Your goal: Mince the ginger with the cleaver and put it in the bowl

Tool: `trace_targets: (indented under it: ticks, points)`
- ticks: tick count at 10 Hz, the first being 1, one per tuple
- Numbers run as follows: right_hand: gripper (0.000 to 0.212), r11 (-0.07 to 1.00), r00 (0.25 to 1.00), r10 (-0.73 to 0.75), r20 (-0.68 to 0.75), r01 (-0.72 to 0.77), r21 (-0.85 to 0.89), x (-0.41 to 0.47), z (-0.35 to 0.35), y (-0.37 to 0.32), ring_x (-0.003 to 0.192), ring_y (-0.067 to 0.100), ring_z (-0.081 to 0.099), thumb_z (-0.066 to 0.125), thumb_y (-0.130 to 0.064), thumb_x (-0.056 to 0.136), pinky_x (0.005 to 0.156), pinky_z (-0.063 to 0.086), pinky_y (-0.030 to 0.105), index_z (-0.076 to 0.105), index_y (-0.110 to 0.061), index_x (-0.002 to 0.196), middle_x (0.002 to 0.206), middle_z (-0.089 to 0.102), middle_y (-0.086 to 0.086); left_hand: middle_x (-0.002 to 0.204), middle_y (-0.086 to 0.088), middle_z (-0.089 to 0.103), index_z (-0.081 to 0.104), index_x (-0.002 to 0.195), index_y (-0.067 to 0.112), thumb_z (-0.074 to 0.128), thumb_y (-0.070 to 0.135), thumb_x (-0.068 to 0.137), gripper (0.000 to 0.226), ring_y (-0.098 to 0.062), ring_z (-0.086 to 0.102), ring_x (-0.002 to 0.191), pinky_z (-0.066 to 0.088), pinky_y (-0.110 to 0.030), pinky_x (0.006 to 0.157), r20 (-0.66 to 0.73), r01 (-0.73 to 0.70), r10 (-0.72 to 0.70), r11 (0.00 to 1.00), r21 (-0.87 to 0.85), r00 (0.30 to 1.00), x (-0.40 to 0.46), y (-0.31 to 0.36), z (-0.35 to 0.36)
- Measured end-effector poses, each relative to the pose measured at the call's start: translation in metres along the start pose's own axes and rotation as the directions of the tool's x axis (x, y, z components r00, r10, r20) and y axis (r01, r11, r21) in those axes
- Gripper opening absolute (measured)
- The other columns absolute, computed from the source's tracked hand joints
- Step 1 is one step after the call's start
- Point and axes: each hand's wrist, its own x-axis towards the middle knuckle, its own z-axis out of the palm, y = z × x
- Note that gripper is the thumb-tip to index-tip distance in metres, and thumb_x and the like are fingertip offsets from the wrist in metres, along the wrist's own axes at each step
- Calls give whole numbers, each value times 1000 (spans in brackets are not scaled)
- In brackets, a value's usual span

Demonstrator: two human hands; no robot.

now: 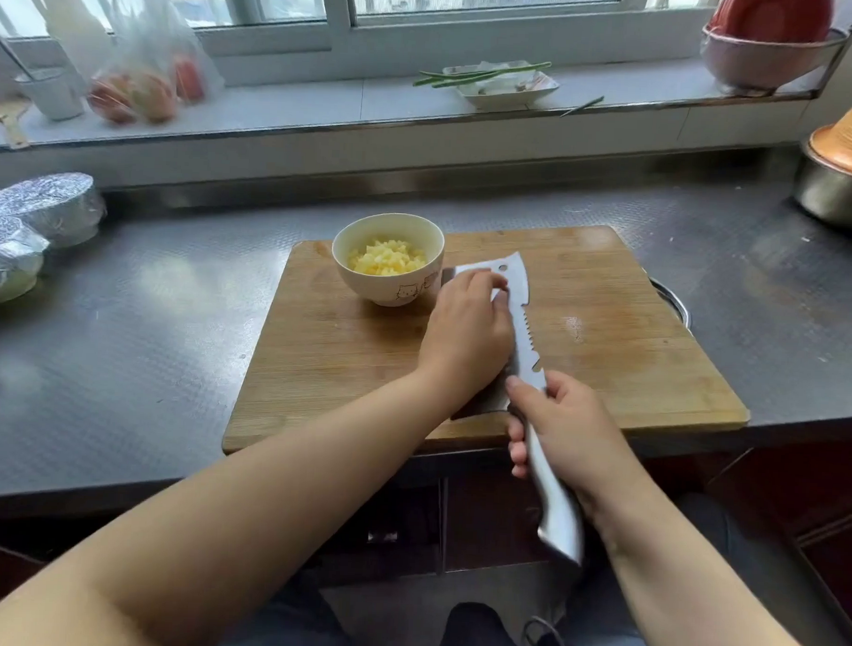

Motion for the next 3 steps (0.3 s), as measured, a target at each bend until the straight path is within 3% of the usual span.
trace_targets:
  ticks: [2,3]
  points:
    - [20,994,994,-105,-15,105,24,13,-5,-42,36,14,46,54,-16,99,36,41,23,49,-10,81,51,51,5,120,-8,57,61,115,9,51,23,96,25,-24,49,113,34,-31,98,-49,-112,115,992,60,992,47,24,-16]
    - [16,992,994,-107,29,104,76,27,4,-60,37,13,46,54,-16,100,37,42,22,48,-11,85,55,51,6,110,-10,58,63,102,10,55,23,93,17,-27,49,106,31,-29,92,-75,-123,132,986,109,988,74,14,-32]
